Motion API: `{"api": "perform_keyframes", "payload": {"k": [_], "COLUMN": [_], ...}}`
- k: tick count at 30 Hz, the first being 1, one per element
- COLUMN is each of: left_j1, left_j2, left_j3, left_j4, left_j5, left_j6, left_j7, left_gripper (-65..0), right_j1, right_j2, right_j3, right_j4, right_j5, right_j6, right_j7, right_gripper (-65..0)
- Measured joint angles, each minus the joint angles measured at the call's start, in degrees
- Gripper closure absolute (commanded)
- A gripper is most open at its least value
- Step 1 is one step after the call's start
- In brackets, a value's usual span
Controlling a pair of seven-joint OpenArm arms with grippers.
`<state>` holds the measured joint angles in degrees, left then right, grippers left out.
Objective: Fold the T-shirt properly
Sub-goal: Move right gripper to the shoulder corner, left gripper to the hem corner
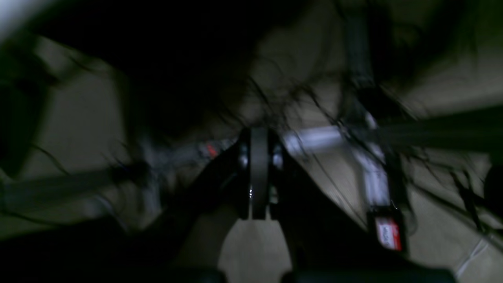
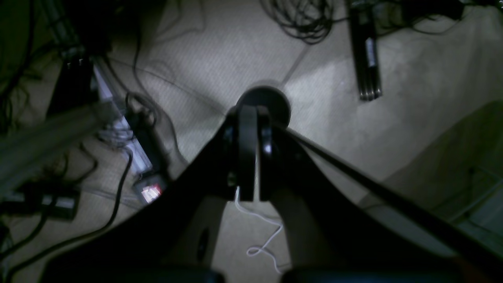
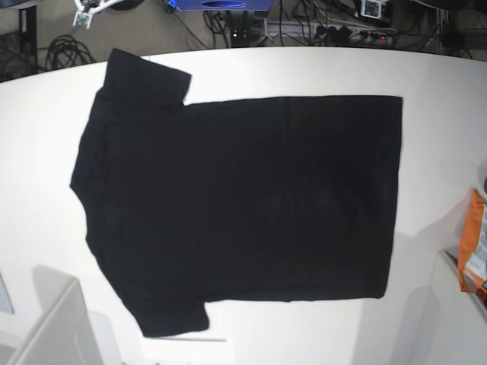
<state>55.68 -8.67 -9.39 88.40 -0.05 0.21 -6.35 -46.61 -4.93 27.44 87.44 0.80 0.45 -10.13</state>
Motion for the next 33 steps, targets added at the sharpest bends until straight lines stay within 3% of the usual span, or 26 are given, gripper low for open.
{"api": "perform_keyframes", "payload": {"k": [10,14,16,18,20,21,24,26,29,33], "left_j1": [2.58,2.54,2.38,2.43,2.29,1.97,1.31,1.46,1.44,-0.35], "left_j2": [0.2,0.22,0.22,0.22,0.24,0.0,-1.81,-3.06,-4.74,-6.12], "left_j3": [-0.96,-0.63,-0.55,-0.83,-1.44,-2.16,-4.94,-5.95,-6.29,-6.32], "left_j4": [15.82,18.29,18.71,18.82,18.8,18.8,18.73,18.58,18.58,17.55], "left_j5": [-0.24,-0.24,-1.75,-7.06,-12.5,-15.08,-20.09,-22.64,-26.29,-33.09], "left_j6": [-0.15,-0.15,-0.17,-0.17,-0.24,-0.28,0.22,0.15,-0.2,-5.88], "left_j7": [0.46,1.03,0.98,0.96,1.05,1.05,1.01,1.05,1.03,0.63], "left_gripper": [0.0,0.0,0.0,0.0,-15.5,-21.9,-38.5,-42.5,-42.6,-42.6], "right_j1": [1.33,3.54,4.74,6.19,7.5,8.17,11.28,13.94,18.58,22.53], "right_j2": [0.13,-1.05,-0.92,-0.79,-0.79,-0.94,-1.03,-0.96,-1.01,-0.76], "right_j3": [3.1,2.84,3.28,3.54,3.98,4.83,8.63,11.34,16.35,20.41], "right_j4": [21.53,26.56,26.73,26.56,26.58,26.58,26.56,26.12,24.24,21.53], "right_j5": [0.42,9.27,15.02,19.65,23.74,25.0,28.35,30.88,32.39,32.0], "right_j6": [-0.04,0.22,3.17,7.72,12.61,14.73,16.81,17.4,17.75,17.81], "right_j7": [-9.57,-13.94,-16.94,-19.89,-22.6,-24.0,-28.96,-33.66,-40.61,-45.92], "right_gripper": [0.0,0.0,-0.8,-15.6,-29.1,-32.9,-34.7,-34.7,-34.7,-34.7]}}
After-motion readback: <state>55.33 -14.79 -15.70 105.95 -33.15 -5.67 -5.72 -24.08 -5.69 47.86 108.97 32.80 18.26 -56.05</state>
